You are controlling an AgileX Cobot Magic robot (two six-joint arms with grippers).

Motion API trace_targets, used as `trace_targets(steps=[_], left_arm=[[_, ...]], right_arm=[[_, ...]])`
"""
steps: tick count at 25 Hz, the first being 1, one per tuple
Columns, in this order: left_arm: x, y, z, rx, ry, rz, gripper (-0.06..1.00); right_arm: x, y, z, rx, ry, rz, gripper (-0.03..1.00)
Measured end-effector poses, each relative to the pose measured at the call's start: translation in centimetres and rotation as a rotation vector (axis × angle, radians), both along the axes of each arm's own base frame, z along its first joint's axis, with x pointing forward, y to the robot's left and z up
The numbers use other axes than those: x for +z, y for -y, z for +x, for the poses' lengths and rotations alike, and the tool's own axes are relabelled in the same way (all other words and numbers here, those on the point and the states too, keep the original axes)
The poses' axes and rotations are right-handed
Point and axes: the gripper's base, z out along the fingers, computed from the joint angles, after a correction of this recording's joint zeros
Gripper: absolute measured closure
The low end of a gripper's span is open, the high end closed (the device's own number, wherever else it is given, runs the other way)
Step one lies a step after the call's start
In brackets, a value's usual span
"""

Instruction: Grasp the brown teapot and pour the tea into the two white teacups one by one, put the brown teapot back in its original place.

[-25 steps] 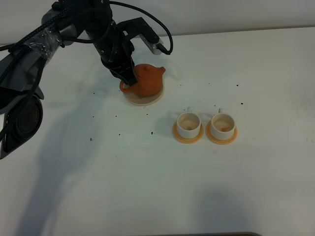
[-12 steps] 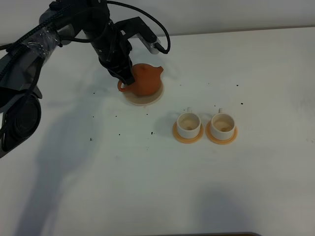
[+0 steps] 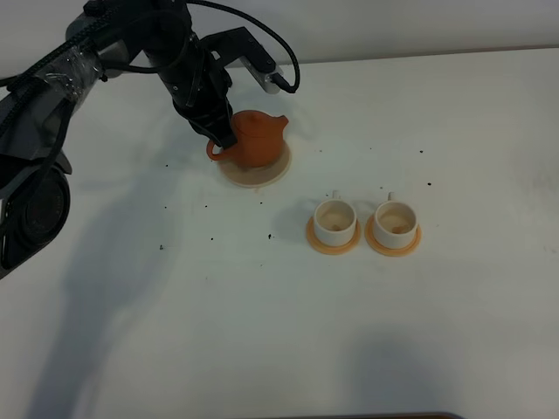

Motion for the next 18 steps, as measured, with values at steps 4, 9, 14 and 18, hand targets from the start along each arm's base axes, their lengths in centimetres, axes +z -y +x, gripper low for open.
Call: trace_targets(steps=[4,9,14,18], left_arm=[[0.2,0.1,-0.1,-0.007,-0.001,-0.019,0.83],[0.4,0.2,-0.1,-0.009,0.001,-0.024,0.83],[2.7,0.2,-0.4,-0.039,0.044,-0.051,0.83],[4.0,0.6,-0.8,-0.089,0.066,-0.099,0.83]], right_arm=[[0.0,0.0,0.0,0.000,0.000,0.000,0.73],[0.0,0.0,0.0,0.000,0.000,0.000,0.73],[0.0,0.0,0.0,0.000,0.000,0.000,0.73],[0.0,0.0,0.0,0.000,0.000,0.000,0.73]])
